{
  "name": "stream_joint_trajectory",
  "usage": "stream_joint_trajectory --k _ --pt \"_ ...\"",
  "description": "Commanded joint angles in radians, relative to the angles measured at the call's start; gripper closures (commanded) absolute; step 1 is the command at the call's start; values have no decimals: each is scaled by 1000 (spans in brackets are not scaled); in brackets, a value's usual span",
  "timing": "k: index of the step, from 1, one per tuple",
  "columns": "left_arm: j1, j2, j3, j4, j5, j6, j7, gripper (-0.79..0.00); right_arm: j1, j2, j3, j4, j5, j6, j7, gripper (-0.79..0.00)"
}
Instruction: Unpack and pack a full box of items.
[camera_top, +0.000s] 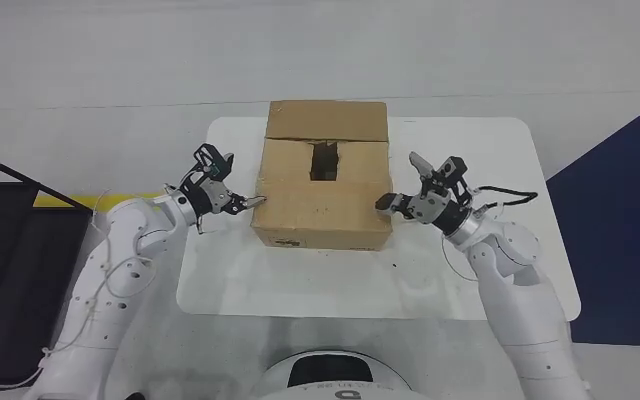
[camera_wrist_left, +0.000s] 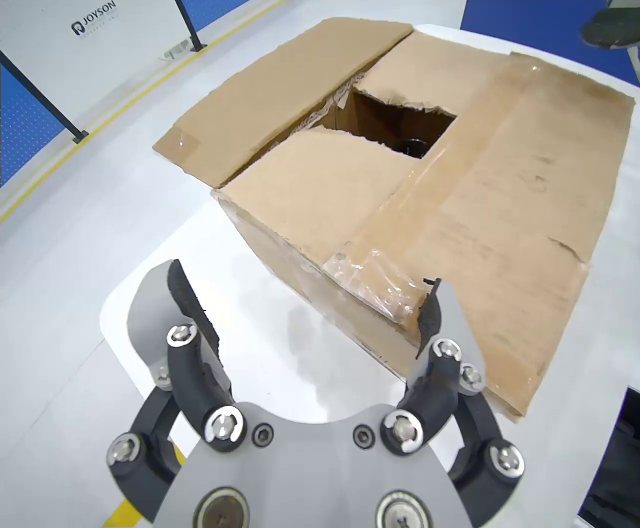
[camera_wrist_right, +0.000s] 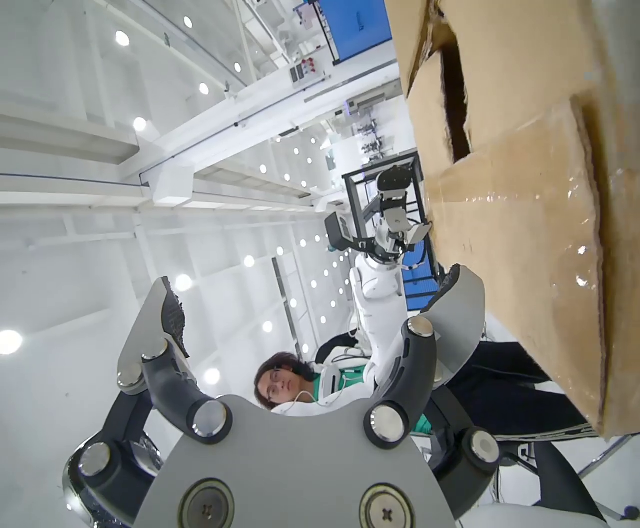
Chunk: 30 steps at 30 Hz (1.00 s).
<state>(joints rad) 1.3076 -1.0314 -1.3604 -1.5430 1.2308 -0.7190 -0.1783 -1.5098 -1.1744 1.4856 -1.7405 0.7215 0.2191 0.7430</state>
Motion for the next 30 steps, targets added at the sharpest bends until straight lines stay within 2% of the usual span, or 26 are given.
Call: stream_joint_trajectory --k 1,2,4,7,12,16,19,23,30 --pt "-3 -1 5 6 0 4 1 -785 0 0 0 0 0 0 2 -785" --pt "-4 -1 8 8 0 5 1 -785 0 0 0 0 0 0 2 -785" --pt "-6 -1 13 9 1 6 1 -785 20 -8 42 65 45 -74 -161 -785" --pt "-6 -1 18 3 8 5 -2 -785 80 -20 35 167 119 -214 -186 -785" --pt "1 1 18 -8 14 8 -2 -785 216 -38 -35 379 -30 -336 -402 -785" --pt "12 3 12 -13 13 11 2 -785 334 -59 -101 548 -70 -400 -480 -785" --pt "17 4 9 -14 11 12 3 -785 426 -81 -162 693 -76 -454 -516 -785" --pt "21 6 4 -16 12 13 3 -785 532 -114 -239 837 -73 -531 -509 -785" --pt "26 8 -2 -12 1 22 8 -785 613 -159 -315 975 -18 -582 -417 -785"
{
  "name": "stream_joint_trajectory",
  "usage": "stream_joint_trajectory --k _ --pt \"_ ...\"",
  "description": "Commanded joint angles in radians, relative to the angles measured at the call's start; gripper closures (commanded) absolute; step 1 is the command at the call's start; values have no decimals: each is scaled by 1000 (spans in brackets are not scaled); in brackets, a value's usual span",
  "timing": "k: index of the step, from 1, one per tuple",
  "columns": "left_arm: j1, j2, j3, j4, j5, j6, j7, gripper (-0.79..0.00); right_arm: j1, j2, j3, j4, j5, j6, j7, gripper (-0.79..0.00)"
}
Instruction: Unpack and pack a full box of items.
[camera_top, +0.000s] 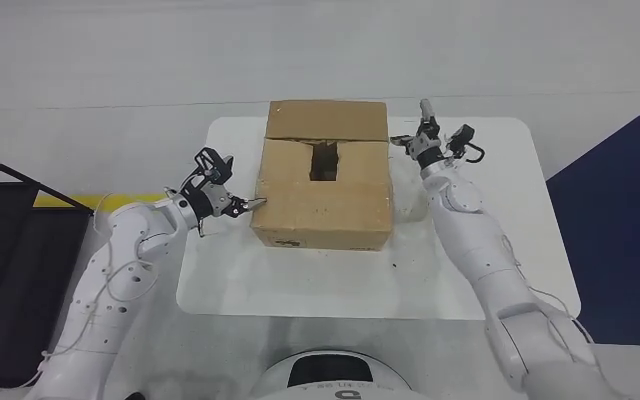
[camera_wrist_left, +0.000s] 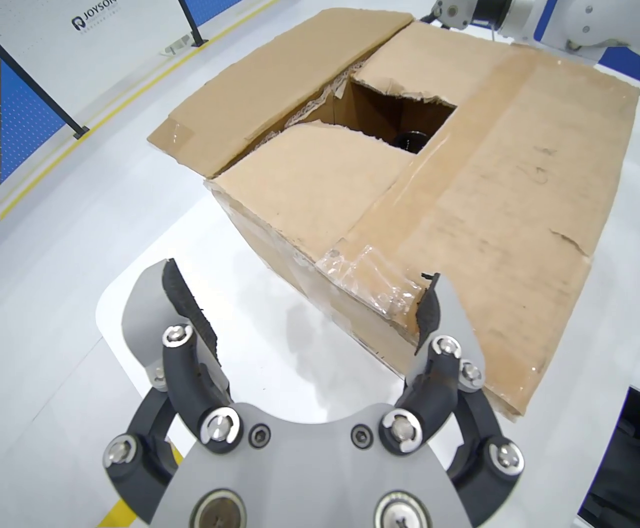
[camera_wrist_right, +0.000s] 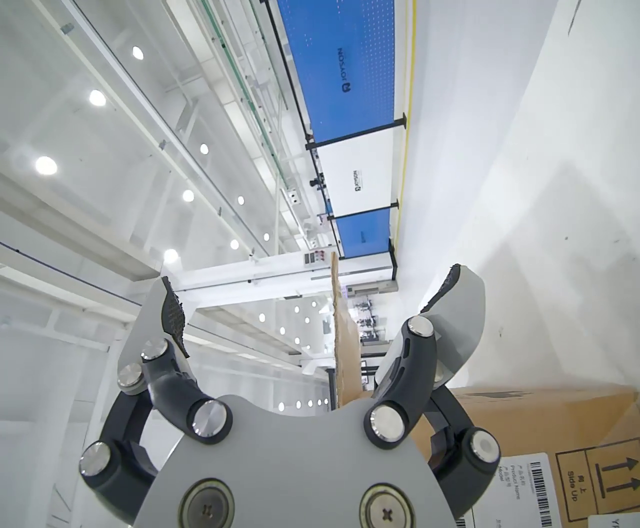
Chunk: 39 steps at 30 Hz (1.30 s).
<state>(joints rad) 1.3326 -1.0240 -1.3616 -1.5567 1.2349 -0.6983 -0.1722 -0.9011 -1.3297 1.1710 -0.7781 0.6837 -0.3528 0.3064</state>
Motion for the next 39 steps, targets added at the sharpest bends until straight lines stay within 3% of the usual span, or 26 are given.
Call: stream_joint_trajectory --k 1,6,11,25,33,39 --pt "1 0 -2 3 -4 1 1 -785 9 -8 0 25 43 -20 47 -785" --pt "1 2 -3 7 -4 2 2 -785 15 -20 40 48 223 -80 254 -785" --pt "-1 2 2 7 -1 1 4 -785 2 -23 79 41 348 -77 468 -785" --pt "7 7 -15 -1 -7 -6 25 -785 -26 -4 77 -43 169 -9 551 -785" --pt "45 23 -143 -37 -143 -16 24 -785 -132 33 144 -222 73 67 605 -785" --pt "9 20 -143 -27 -197 46 -28 -785 -231 60 177 -409 -44 174 586 -785"
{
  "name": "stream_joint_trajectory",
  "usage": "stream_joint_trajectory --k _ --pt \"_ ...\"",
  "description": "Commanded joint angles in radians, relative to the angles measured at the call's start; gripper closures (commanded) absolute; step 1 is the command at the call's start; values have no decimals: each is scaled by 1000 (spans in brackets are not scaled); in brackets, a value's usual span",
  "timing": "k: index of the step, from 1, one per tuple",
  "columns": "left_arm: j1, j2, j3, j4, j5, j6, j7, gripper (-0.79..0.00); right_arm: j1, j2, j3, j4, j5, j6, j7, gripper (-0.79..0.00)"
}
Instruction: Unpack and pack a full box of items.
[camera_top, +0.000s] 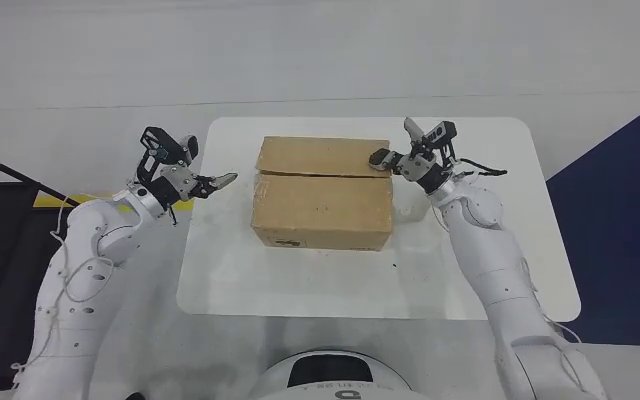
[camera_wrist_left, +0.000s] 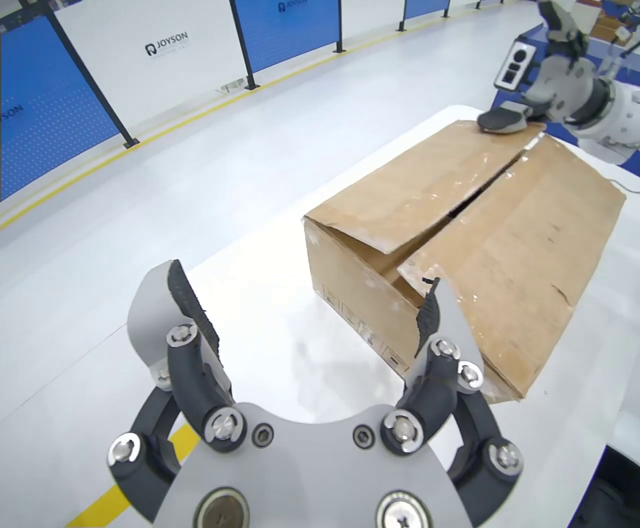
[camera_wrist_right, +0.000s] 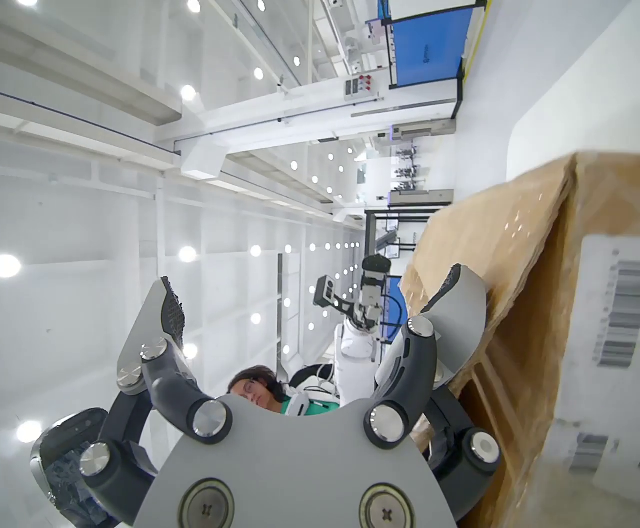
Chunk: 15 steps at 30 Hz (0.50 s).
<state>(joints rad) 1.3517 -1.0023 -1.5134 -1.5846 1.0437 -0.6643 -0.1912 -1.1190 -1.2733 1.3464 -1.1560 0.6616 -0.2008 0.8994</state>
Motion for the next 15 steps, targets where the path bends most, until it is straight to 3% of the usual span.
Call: stream_joint_trajectory --k 1,15 --pt "-21 -3 19 2 -9 21 -17 -785 -25 7 3 -60 -45 48 -12 -785" --pt "-143 -30 196 81 84 103 -50 -785 -135 37 28 -304 -227 256 -97 -785"
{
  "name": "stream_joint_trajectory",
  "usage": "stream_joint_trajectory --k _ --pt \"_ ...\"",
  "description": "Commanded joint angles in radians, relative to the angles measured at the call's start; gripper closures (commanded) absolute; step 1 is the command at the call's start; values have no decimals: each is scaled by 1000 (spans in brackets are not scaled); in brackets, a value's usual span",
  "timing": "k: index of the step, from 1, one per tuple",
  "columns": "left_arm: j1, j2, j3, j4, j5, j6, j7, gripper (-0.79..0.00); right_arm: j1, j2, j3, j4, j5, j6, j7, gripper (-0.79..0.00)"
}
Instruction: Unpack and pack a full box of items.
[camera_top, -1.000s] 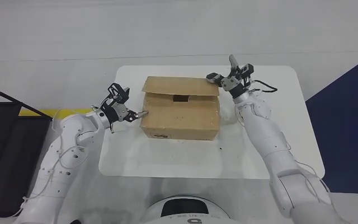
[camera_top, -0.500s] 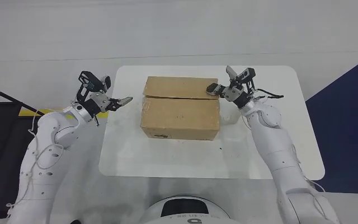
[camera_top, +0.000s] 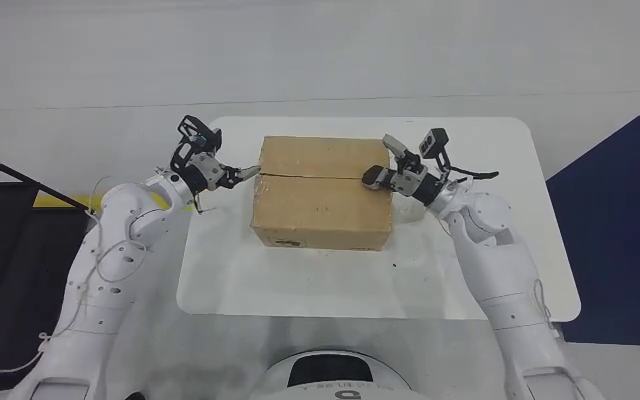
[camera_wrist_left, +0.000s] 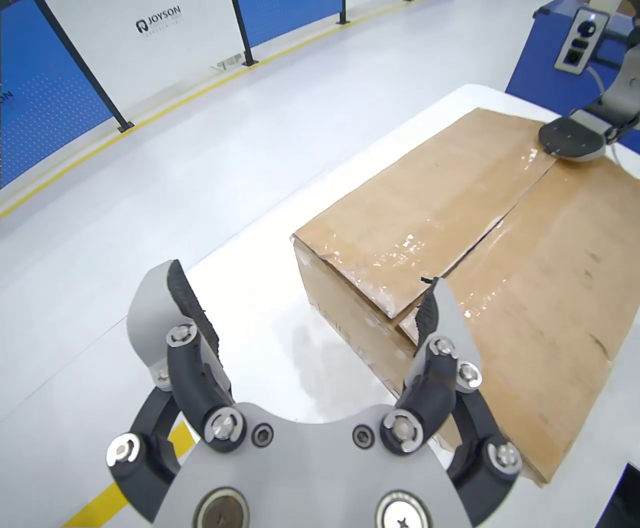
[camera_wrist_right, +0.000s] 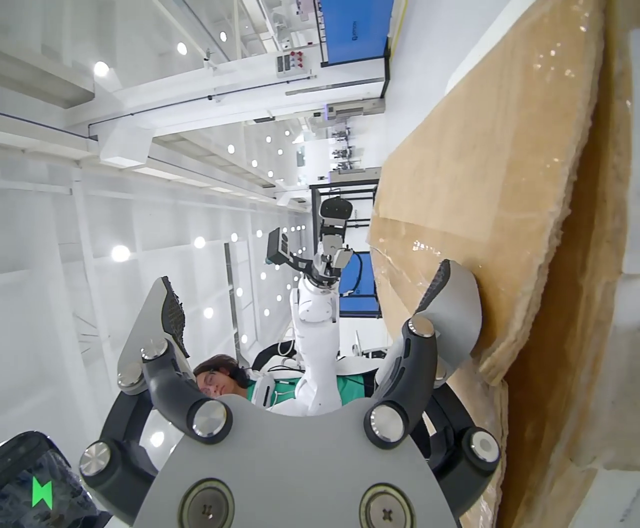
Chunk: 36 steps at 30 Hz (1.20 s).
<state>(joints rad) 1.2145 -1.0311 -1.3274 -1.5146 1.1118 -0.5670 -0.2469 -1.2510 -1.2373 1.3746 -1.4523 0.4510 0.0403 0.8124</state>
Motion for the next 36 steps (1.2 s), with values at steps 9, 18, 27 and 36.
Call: stream_joint_trajectory --k 9,18,27,36 --pt "-46 -12 63 91 68 10 47 -785 -33 13 8 -102 -86 98 -68 -785" --pt "-78 -19 83 123 67 11 48 -785 -60 18 22 -169 -106 114 -117 -785" --pt "-86 -26 113 142 83 15 57 -785 -60 18 22 -169 -106 114 -117 -785" --pt "-81 -26 106 145 85 18 61 -785 -195 30 131 -323 -153 -81 -206 -785"
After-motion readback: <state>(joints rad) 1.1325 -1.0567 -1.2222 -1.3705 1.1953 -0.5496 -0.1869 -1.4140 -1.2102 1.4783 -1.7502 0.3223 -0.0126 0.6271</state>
